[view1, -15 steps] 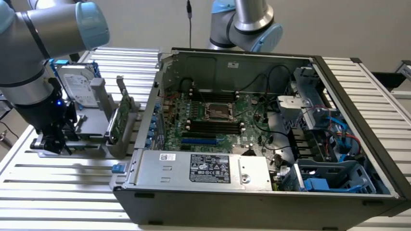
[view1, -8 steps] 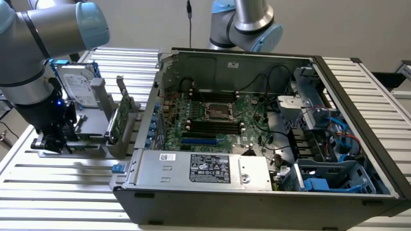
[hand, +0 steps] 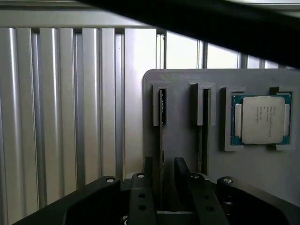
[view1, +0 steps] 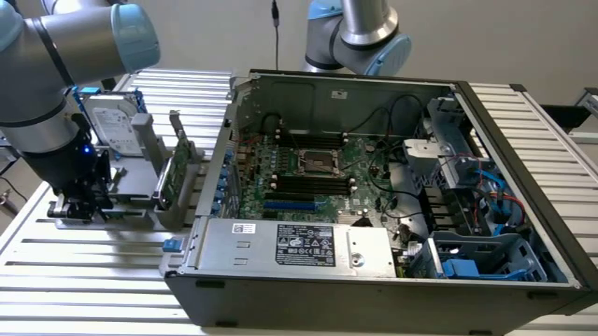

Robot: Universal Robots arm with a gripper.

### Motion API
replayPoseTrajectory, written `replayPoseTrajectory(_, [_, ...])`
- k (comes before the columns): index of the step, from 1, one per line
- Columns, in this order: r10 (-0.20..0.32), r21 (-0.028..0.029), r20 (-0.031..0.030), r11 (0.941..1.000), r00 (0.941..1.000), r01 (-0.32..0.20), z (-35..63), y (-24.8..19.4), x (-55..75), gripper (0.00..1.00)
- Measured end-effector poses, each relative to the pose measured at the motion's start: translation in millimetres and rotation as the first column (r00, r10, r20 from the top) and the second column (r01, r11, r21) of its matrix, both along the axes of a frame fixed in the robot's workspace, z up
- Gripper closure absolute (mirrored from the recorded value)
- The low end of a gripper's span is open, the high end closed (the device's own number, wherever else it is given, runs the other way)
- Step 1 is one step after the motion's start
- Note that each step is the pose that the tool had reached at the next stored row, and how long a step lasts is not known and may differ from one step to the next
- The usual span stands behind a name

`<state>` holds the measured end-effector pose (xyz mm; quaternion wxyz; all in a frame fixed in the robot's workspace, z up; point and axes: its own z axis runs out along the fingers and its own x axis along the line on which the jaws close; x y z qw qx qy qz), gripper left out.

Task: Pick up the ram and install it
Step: 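Pick up the ram and move it above insertion slot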

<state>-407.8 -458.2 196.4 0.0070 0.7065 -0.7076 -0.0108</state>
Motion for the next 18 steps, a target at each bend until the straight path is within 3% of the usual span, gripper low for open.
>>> replayPoseTrajectory(7, [0.000, -0.0001, -0.0003, 1.0000, 1.0000, 0.000, -1.0, 0.0, 0.6, 0.69])
replayPoseTrajectory(8, [0.000, -0.0001, -0.0003, 1.0000, 1.0000, 0.000, -1.1, 0.0, 0.6, 0.76])
replayPoseTrajectory(14, [-0.006, 0.0001, -0.0006, 1.0000, 1.0000, 0.006, -1.4, 0.0, 1.0, 0.76])
replayPoseTrajectory(15, [-0.007, -0.0001, -0.0007, 1.0000, 1.0000, 0.007, -1.3, 0.0, 1.1, 0.85])
replayPoseTrajectory(18, [-0.010, 0.0000, -0.0008, 1.0000, 1.0000, 0.010, -1.3, 0.0, 1.2, 0.86])
